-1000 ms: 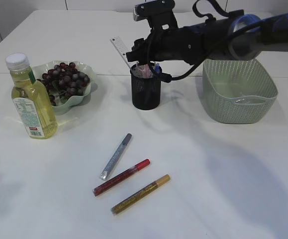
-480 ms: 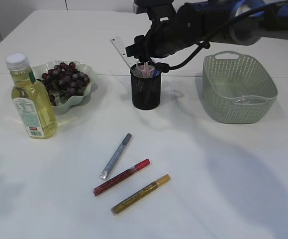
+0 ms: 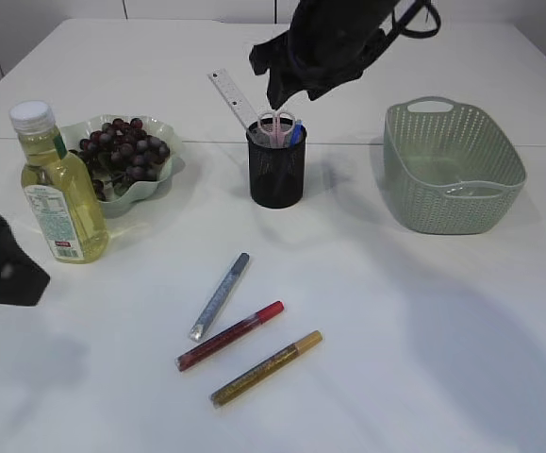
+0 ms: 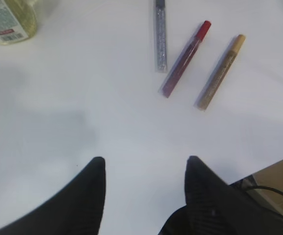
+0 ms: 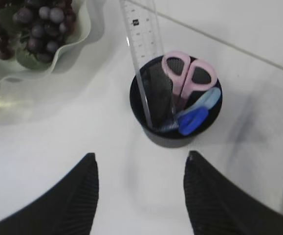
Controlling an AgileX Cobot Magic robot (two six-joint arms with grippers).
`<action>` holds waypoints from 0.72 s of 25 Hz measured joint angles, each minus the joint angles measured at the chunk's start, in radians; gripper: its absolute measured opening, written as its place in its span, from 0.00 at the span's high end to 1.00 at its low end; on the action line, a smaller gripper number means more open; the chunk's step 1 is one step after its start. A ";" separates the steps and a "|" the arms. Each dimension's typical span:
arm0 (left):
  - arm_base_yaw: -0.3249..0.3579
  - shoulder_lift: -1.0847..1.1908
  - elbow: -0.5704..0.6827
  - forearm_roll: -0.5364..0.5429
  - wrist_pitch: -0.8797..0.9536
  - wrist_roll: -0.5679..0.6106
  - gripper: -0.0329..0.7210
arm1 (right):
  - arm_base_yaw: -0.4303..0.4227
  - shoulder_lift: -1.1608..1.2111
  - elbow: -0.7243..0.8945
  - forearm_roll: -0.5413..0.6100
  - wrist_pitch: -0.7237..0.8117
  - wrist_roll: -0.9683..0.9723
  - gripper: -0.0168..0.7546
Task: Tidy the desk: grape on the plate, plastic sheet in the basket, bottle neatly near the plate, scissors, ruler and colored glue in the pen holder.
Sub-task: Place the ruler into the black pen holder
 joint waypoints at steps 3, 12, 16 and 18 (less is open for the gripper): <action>0.000 0.107 -0.041 0.000 -0.004 0.014 0.44 | 0.000 -0.016 -0.066 0.020 0.145 0.000 0.41; 0.000 0.366 -0.287 0.042 0.053 0.022 0.44 | 0.000 -0.024 -0.142 0.061 0.309 0.007 0.49; 0.000 0.484 -0.393 0.052 0.113 0.034 0.44 | 0.000 -0.042 -0.142 0.067 0.311 0.019 0.59; 0.000 0.532 -0.437 0.053 0.141 0.044 0.44 | 0.000 -0.058 -0.142 0.067 0.312 0.021 0.61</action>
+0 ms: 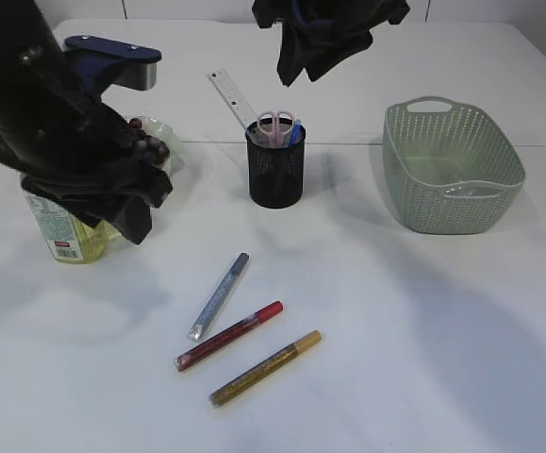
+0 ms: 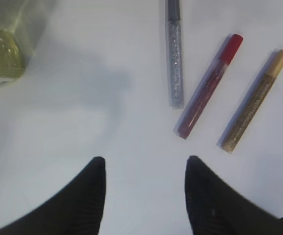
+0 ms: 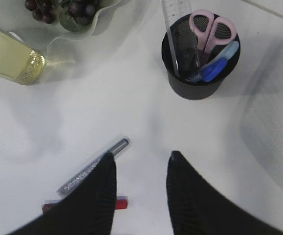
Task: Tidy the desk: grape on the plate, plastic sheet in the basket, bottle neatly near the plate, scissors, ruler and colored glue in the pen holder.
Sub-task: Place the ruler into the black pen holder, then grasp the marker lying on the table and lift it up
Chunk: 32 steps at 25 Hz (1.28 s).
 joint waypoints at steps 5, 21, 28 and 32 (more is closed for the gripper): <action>0.000 0.093 -0.079 0.000 0.037 0.023 0.44 | 0.000 -0.044 0.000 0.001 0.000 0.017 0.62; 0.000 0.300 -0.190 -0.093 0.053 0.102 0.44 | 0.000 -0.345 0.278 0.021 0.004 0.023 0.62; -0.012 0.420 -0.320 -0.099 0.065 0.106 0.44 | 0.000 -0.468 0.418 0.033 0.004 0.024 0.62; -0.019 0.505 -0.396 -0.111 0.085 0.106 0.44 | 0.000 -0.541 0.520 0.033 0.004 0.021 0.62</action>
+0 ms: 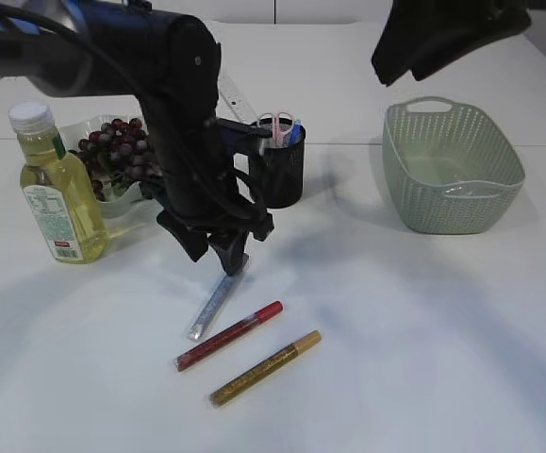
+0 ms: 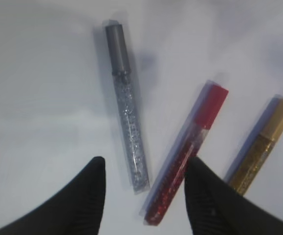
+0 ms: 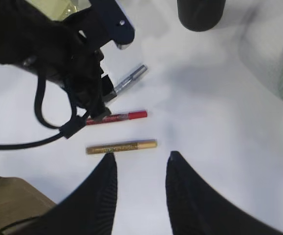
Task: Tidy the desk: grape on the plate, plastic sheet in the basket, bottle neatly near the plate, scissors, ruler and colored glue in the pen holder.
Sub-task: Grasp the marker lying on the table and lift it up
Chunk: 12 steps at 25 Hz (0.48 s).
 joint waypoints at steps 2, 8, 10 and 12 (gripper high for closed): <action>0.000 0.037 -0.024 0.000 0.010 0.000 0.45 | 0.000 -0.036 0.044 0.000 0.000 -0.020 0.62; 0.000 0.119 -0.059 -0.004 0.025 0.000 0.45 | -0.011 -0.135 0.122 0.002 0.002 -0.090 0.62; 0.000 0.129 -0.061 -0.004 0.021 0.000 0.45 | -0.019 -0.155 0.124 0.002 0.002 -0.103 0.62; 0.000 0.135 -0.061 -0.006 0.012 0.000 0.45 | -0.019 -0.165 0.125 0.000 0.002 -0.111 0.62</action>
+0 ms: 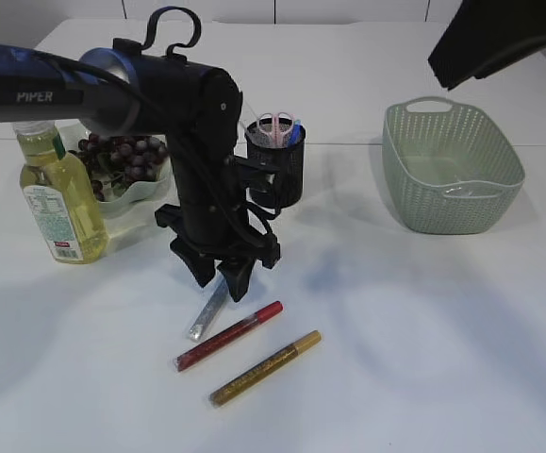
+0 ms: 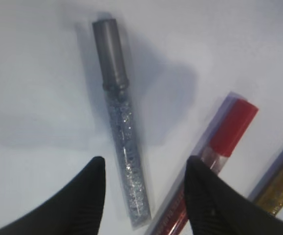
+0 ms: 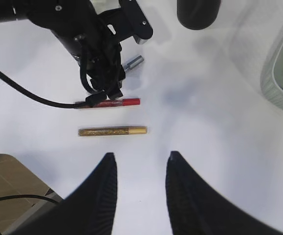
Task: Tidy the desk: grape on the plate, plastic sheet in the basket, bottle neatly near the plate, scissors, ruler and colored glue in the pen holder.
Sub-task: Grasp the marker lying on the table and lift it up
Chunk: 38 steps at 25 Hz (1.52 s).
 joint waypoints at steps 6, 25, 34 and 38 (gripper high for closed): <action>0.000 0.039 -0.007 0.000 -0.009 -0.012 0.45 | 0.000 -0.015 0.002 0.000 0.000 -0.019 0.62; 0.000 0.063 -0.017 0.009 -0.033 -0.019 0.51 | 0.000 -0.044 0.002 0.000 0.000 -0.056 0.62; 0.000 0.063 -0.017 0.011 -0.034 -0.020 0.59 | 0.000 -0.044 0.002 0.000 0.000 -0.060 0.62; 0.000 0.063 -0.017 0.014 -0.038 -0.020 0.62 | 0.000 -0.044 0.002 0.000 0.000 -0.062 0.62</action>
